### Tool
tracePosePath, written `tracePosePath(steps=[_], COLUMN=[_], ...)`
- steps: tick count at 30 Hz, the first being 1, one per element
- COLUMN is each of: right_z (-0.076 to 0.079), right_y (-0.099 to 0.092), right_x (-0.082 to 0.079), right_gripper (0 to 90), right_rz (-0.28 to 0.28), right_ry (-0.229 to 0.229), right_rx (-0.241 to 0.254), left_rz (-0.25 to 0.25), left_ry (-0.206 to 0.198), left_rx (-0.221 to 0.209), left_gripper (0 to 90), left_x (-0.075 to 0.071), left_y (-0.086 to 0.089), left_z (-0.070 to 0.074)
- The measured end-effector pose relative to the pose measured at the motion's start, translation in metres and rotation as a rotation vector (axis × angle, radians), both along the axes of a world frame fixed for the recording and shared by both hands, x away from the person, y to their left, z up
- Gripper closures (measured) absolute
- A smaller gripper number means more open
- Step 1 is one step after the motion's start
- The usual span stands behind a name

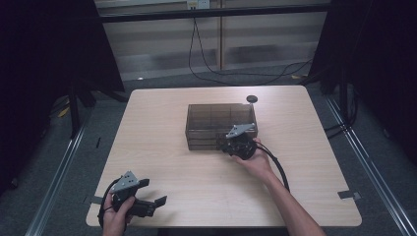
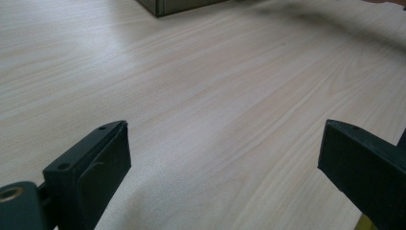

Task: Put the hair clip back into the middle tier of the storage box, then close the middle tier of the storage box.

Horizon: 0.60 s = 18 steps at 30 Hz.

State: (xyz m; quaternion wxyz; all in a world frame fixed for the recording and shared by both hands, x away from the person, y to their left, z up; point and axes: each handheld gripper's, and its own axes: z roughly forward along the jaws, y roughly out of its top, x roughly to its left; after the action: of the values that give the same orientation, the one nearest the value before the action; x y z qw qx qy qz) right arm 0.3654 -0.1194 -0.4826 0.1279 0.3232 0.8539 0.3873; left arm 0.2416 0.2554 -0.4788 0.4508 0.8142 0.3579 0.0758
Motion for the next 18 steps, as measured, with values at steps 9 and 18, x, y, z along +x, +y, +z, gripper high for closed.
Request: tracePosePath(steps=[9,18], right_z=[-0.0010,-0.0015], right_y=[0.0009,0.0010], right_x=[0.0025,0.0051], right_gripper=[90.0,90.0], right_rz=[-0.006,-0.003], right_ry=[0.001,0.007], right_rx=[0.003,0.003], left_rz=[0.001,-0.001], left_ry=[-0.001,0.002], left_rx=[0.005,0.005], left_gripper=[4.0,4.0], left_x=[-0.0005,0.0007], left_y=[-0.0003,0.0000], left_z=[0.0005,-0.0005])
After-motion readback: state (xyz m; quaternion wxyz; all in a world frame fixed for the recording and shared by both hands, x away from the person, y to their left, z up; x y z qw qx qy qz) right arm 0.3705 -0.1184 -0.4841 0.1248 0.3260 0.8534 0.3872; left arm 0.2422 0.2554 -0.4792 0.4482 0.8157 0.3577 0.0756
